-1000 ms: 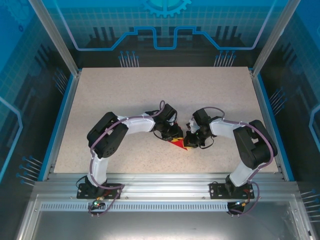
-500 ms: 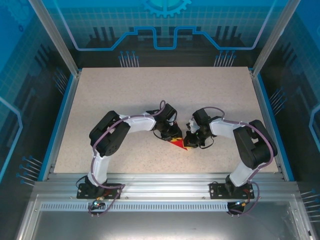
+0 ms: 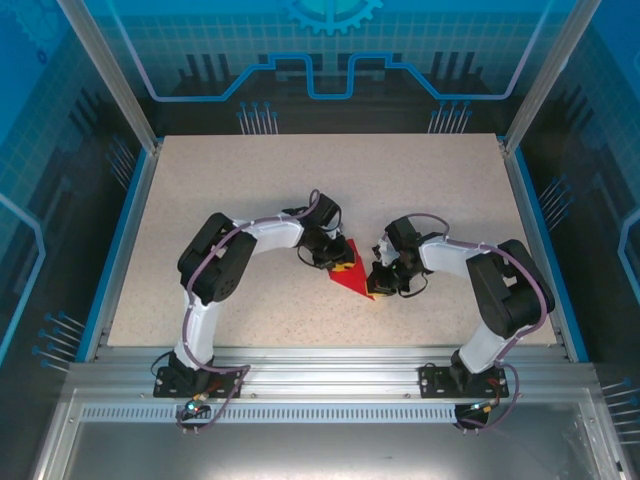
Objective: Fold a paper plane with a square sheet of paper (fold left side to right side)
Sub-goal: Fourth fold the wing at the center of the table.
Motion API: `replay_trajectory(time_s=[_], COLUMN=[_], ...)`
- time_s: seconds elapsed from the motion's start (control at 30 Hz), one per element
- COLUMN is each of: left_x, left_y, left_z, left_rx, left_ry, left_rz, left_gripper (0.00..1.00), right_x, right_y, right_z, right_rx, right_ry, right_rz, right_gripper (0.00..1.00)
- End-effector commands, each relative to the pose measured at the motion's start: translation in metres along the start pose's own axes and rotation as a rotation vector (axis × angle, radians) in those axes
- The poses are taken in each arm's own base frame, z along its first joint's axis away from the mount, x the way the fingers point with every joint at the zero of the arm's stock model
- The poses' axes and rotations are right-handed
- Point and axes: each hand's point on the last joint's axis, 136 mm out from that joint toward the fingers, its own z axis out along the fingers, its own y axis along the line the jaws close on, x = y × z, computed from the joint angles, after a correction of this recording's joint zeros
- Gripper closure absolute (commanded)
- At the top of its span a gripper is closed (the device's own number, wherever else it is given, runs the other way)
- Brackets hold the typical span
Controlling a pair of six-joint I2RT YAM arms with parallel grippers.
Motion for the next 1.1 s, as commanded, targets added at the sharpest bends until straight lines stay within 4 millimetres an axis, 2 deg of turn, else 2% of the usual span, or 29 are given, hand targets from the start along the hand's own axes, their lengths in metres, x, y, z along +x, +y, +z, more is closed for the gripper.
replay_trajectory(time_s=[0.0, 0.3, 0.73, 0.9, 1.07], left_x=[-0.043, -0.067, -0.108, -0.099, -0.069], left_y=[0.037, 0.056, 0.084, 0.071, 0.052], left_z=[-0.012, -0.022, -0.053, -0.082, -0.103], left_rx=[-0.103, -0.12, -0.111, -0.087, -0.049], left_ry=[-0.108, -0.13, -0.186, -0.238, -0.268], left_rz=[-0.028, -0.055, -0.099, -0.055, -0.018], left_gripper=[0.76, 0.76, 0.76, 0.76, 0.75], right_x=[0.035, 0.036, 0.036, 0.035, 0.033], right_y=[-0.063, -0.063, -0.062, -0.062, -0.061], right_z=[0.014, 0.014, 0.014, 0.013, 0.012], right_rx=[0.26, 0.257, 0.254, 0.253, 0.252], right_ry=[0.1, 0.099, 0.095, 0.09, 0.08], right_rz=[0.08, 0.079, 0.08, 0.078, 0.073], right_gripper=[0.96, 0.96, 0.95, 0.95, 0.95])
